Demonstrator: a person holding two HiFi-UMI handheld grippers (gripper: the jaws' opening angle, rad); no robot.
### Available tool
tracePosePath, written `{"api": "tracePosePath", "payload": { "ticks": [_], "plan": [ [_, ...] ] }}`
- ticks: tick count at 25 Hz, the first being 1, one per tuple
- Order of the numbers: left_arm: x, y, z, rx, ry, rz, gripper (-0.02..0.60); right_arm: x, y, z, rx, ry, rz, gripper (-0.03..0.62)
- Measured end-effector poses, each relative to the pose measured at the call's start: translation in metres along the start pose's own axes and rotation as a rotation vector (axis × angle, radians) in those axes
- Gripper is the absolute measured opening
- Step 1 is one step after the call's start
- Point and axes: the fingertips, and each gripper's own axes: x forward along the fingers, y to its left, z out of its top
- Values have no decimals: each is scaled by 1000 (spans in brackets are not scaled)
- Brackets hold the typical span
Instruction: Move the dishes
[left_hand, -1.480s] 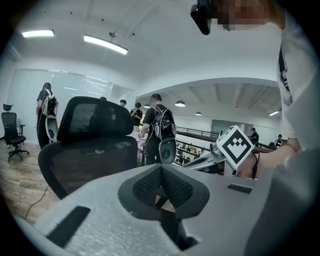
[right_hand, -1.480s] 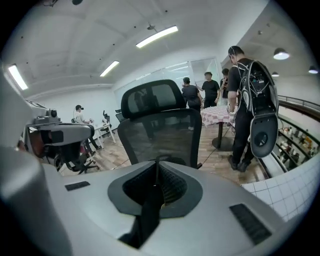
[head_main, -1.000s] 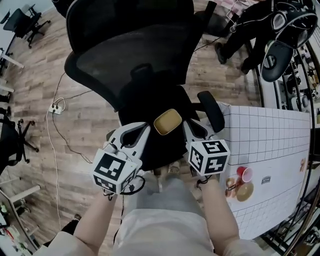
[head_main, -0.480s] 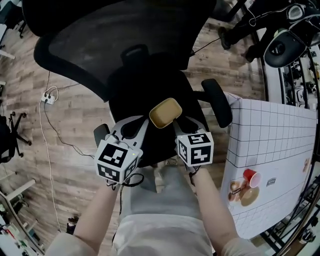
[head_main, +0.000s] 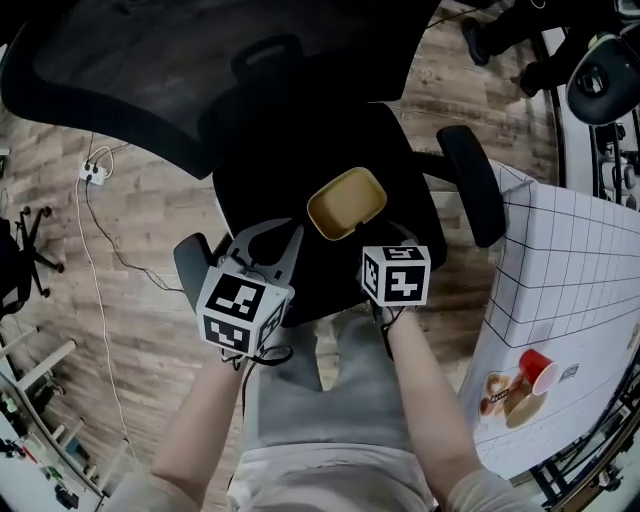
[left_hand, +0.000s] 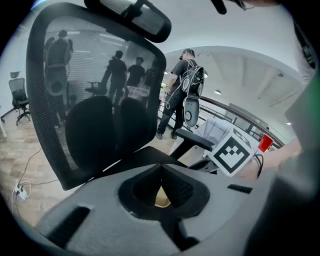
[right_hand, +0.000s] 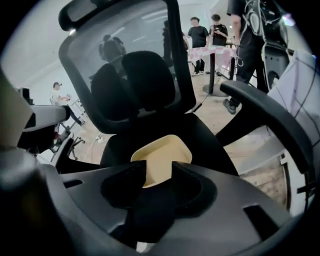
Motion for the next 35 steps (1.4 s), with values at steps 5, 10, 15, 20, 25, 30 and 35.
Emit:
{"api": "tracePosePath", "payload": {
  "ticks": [5, 10, 15, 20, 25, 30, 35],
  "plan": [
    [19, 5, -34, -61, 37, 10, 14, 35, -17, -27, 176, 14, 5, 152],
    [33, 3, -59, -82, 69, 3, 14, 60, -26, -47, 234, 34, 10, 153],
    [47, -3, -74, -101, 86, -12, 14, 76, -29, -61, 228, 42, 18, 152],
    [40, -3, -75, -90, 98, -26, 14, 81, -29, -63, 156, 71, -3, 98],
    [40, -9, -75, -84, 103, -43, 14, 77, -40, -61, 130, 58, -16, 32],
    [30, -11, -57, -81, 77, -47, 14, 56, -40, -43, 156, 5, -11, 31],
    [17, -13, -35, -59, 62, -50, 14, 18, -36, -14, 158, -59, -11, 29]
  ]
}}
